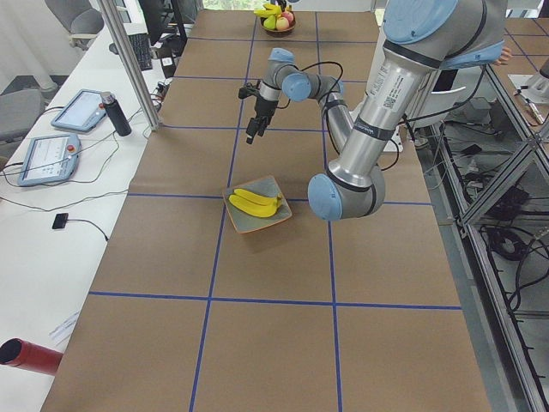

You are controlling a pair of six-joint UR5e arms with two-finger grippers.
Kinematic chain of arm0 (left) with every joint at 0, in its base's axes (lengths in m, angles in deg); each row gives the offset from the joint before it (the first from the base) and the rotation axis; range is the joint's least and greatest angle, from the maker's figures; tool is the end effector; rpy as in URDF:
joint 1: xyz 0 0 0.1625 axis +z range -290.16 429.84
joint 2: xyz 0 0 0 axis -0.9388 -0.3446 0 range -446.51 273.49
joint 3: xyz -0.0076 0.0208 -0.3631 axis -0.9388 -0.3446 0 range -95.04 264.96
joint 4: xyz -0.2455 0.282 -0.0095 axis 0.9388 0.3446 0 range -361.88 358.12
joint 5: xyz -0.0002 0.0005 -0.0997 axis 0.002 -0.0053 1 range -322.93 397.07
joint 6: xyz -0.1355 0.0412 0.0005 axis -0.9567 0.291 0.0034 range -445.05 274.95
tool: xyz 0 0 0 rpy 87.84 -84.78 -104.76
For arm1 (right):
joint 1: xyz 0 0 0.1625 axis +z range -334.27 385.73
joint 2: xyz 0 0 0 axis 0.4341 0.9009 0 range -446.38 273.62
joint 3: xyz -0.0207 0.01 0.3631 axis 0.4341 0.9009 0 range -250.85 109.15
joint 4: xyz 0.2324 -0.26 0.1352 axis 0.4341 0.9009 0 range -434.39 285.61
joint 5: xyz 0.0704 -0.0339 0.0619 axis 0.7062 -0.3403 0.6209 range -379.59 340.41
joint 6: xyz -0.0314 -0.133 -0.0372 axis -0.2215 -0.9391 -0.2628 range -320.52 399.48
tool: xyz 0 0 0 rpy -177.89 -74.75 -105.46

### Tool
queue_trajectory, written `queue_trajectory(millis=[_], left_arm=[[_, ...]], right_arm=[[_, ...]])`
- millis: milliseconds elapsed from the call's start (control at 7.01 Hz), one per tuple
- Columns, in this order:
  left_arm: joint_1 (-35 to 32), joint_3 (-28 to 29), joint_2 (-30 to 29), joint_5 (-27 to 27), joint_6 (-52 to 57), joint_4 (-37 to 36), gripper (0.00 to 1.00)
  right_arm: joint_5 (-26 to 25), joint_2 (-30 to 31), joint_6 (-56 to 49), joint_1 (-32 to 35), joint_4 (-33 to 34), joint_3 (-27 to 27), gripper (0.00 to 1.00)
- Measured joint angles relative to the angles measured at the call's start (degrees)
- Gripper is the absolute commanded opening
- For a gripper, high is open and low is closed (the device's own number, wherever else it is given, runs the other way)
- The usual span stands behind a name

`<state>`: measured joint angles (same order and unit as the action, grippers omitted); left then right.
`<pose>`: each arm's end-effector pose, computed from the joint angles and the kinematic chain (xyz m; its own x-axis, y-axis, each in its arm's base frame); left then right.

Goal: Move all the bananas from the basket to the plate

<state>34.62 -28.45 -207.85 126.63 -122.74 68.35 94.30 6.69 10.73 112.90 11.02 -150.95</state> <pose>0.3749 -0.4292 0.2468 0.8685 0.3553 -0.3456 -0.1746 0.8719 0.4576 0.0561 -0.4040 0.7469 0.7797 -0.4631 0.4214 0.4834 0.8730 0.0649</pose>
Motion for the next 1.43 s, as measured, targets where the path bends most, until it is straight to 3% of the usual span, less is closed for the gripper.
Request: queue_trajectory(millis=[428,713,1141,1426], left_arm=[[0.0,0.6,0.0,0.0,0.0,0.9,1.0],[0.0,1.0,0.1,0.0,-0.2,1.3,1.0],[0.0,2.0,0.1,0.1,-1.4,4.0,1.0],[0.0,2.4,0.2,0.1,-3.7,6.3,1.0]], right_arm=[[0.2,-0.3,0.3,4.4,-0.1,-2.0,0.0],[4.6,-0.9,1.8,7.2,0.0,-5.2,0.0],[12.7,-5.8,13.8,7.5,0.0,-9.5,0.0],[16.7,-9.0,24.3,3.7,0.1,-13.1,0.0]])
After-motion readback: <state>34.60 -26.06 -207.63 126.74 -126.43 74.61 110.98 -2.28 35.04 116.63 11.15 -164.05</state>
